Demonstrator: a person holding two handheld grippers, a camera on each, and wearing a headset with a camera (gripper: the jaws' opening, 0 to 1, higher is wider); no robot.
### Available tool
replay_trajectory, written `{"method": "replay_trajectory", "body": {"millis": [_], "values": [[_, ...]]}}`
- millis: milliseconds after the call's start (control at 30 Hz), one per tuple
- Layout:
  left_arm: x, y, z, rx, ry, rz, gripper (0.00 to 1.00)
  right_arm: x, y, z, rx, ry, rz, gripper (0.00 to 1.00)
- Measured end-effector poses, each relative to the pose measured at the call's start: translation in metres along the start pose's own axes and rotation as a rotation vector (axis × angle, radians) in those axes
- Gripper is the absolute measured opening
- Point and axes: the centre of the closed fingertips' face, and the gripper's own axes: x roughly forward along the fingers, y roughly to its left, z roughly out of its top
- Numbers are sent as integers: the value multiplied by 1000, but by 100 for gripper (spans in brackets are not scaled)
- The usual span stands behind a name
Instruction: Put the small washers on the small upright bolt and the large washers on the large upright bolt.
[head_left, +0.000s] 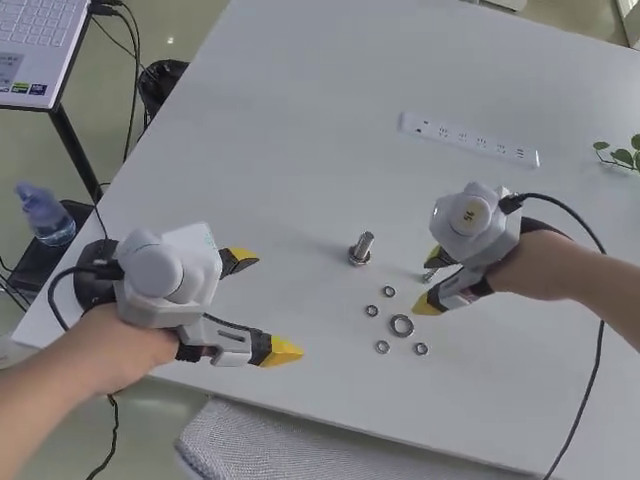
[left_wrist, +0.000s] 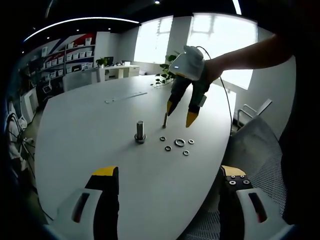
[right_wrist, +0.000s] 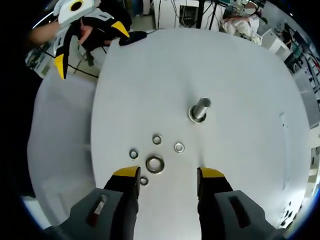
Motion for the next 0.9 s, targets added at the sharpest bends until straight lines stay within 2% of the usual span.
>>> {"method": "replay_trajectory", "body": {"millis": [267, 533, 900], "values": [[0, -1, -3, 5, 10, -7, 82, 5, 11, -7, 23, -15, -2, 47], [1, 3, -1, 7, 4, -5, 81, 21, 14, -11, 44, -28, -1, 47], [1, -3, 0, 6, 4, -5, 80, 38, 13, -14, 85, -31, -22, 46]]}}
